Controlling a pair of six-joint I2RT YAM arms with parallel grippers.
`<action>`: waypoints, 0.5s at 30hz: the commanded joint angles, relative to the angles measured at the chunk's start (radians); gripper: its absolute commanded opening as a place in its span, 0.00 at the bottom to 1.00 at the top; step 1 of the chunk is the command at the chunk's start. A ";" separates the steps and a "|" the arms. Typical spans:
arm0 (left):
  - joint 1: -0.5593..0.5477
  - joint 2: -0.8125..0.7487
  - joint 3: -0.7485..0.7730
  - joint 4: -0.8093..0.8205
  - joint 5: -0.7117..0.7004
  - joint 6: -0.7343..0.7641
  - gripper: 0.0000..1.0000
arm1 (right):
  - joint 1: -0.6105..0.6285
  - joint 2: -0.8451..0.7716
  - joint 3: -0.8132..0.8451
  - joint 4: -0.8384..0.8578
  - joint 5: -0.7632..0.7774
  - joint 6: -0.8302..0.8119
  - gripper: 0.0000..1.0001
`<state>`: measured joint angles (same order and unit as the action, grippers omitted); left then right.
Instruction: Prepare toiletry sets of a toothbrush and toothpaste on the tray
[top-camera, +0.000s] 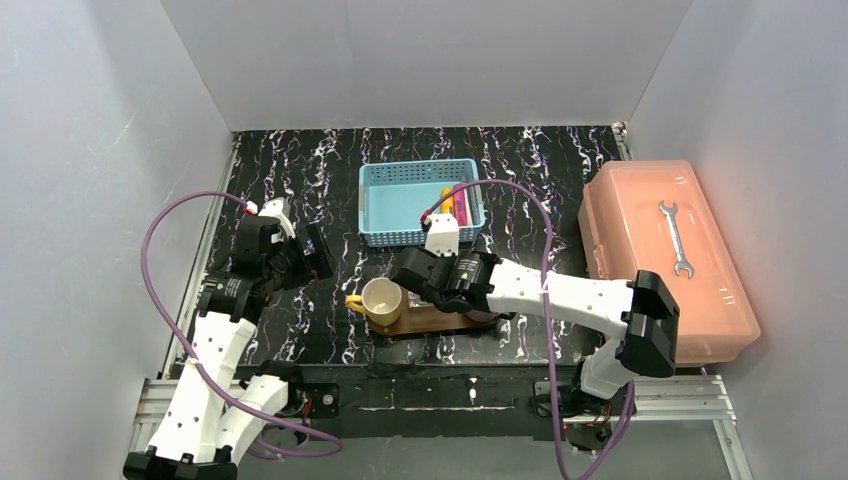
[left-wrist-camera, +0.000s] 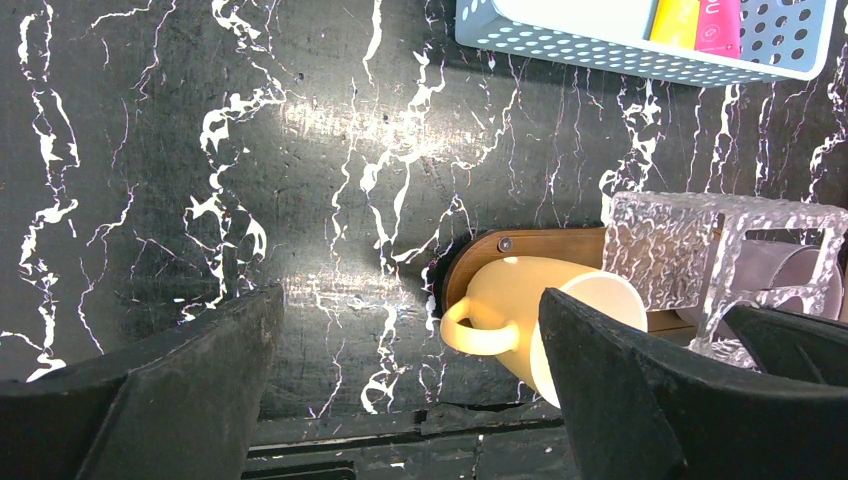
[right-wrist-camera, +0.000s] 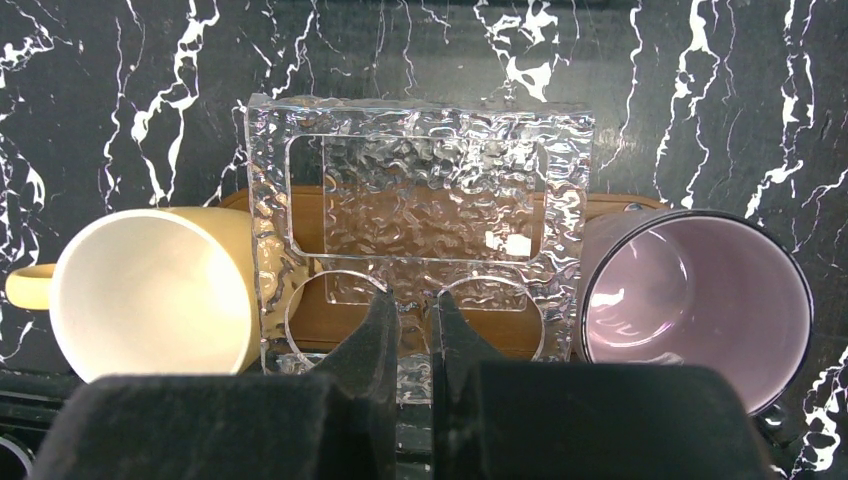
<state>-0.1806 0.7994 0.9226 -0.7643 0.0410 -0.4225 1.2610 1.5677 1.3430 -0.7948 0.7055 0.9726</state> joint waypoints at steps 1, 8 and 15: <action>-0.003 -0.014 -0.012 -0.013 -0.003 -0.001 0.99 | 0.018 -0.013 -0.005 -0.005 0.020 0.049 0.01; -0.003 -0.016 -0.012 -0.013 -0.001 -0.001 0.99 | 0.033 -0.005 -0.027 -0.027 0.010 0.082 0.01; -0.003 -0.017 -0.012 -0.013 0.000 -0.001 0.99 | 0.044 -0.018 -0.070 -0.012 -0.004 0.107 0.01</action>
<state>-0.1806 0.7967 0.9226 -0.7643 0.0414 -0.4232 1.2964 1.5681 1.2915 -0.8143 0.6781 1.0336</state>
